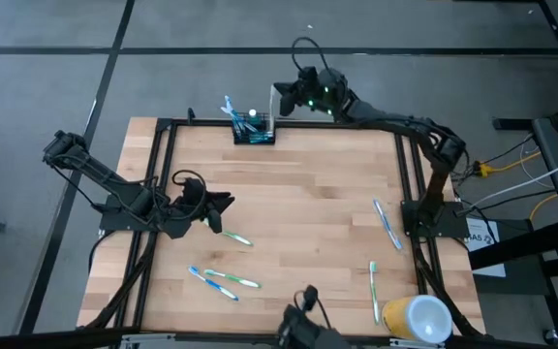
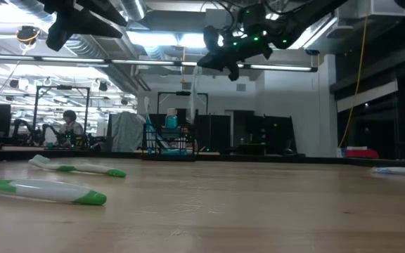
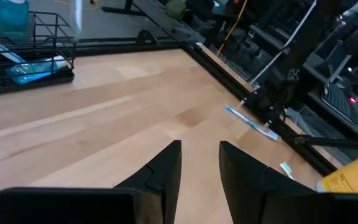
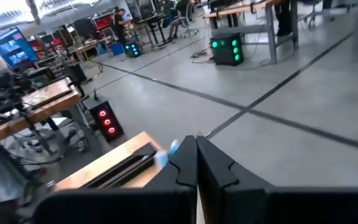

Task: Pick & Place toothbrushing station
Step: Put the green toothbrush into the black wire organizer

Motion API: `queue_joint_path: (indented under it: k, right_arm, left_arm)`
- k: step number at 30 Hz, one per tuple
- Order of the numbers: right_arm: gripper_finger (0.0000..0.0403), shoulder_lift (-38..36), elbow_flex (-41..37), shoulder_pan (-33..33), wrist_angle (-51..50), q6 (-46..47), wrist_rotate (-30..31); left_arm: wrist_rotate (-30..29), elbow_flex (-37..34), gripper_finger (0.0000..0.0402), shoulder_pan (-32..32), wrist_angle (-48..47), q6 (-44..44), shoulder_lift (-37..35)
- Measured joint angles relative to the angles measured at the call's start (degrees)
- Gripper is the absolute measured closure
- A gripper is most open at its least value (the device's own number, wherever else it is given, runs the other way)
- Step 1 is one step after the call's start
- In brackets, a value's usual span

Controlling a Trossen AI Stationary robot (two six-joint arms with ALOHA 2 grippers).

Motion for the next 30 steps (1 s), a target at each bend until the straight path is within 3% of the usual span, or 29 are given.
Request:
queue_joint_path:
  k: [8,14,30]
  right_arm:
    - [0.0403,5.93,10.35,-2.92,-5.38,-3.43,-3.97]
    - [0.0403,8.77,10.65,-2.28,-4.87,-2.54,-4.53]
    - [0.0403,7.43,10.74,-0.51,-1.19,-3.39,-1.05]
  left_arm:
    - [-1.05,0.0,0.03,0.0,-0.04,-0.18,0.5]
    - [-1.1,0.02,0.03,0.07,-0.36,-1.02,1.14]
    - [-0.03,0.02,0.03,0.07,-0.5,-1.54,1.51]
